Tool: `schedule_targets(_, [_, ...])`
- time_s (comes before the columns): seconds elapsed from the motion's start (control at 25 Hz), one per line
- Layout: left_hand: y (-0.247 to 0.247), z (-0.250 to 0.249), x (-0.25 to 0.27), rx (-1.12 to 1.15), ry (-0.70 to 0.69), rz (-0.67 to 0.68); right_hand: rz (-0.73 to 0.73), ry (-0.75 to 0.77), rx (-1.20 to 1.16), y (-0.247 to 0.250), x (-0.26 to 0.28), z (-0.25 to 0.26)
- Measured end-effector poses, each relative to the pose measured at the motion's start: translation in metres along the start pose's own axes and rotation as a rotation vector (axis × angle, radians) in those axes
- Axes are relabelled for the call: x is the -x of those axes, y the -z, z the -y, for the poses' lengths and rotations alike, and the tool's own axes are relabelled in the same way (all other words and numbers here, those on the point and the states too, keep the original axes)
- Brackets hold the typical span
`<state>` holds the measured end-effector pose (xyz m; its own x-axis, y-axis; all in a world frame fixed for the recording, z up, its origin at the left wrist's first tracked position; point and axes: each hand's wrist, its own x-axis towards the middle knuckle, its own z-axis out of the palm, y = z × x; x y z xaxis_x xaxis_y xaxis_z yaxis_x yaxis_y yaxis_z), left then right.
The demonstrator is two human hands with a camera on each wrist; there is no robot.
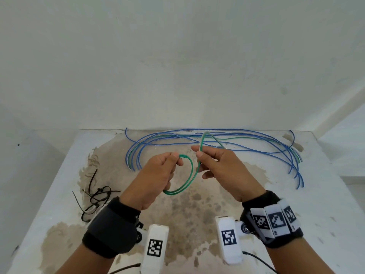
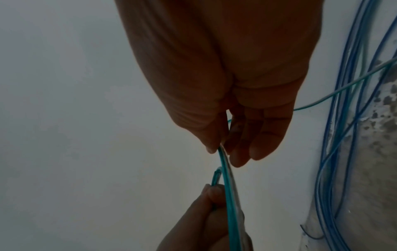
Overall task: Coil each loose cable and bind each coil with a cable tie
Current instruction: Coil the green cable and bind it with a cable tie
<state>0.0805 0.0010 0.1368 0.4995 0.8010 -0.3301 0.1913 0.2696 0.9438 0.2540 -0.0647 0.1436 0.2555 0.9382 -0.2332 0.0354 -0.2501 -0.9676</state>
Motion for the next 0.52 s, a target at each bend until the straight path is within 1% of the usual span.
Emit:
schedule_targets(0.28, [0.001,-0.004,0.004,-0.134,-0.024,0.061,0.037,0.048,0.133,-0.002,-0.001,0.001])
schedule_targets(0.36, [0.001,-0.004,0.004,-0.194,-0.022,0.068,0.084,0.050,0.174,-0.003,0.002,0.002])
schedule_targets(0.44, [0.000,-0.003,0.003,-0.255,-0.008,0.069,0.165,0.051,0.191,-0.003,0.005,0.003])
schedule_targets(0.52, [-0.002,-0.004,0.002,-0.254,0.027,0.073,0.226,0.086,0.245,-0.002,0.008,0.004])
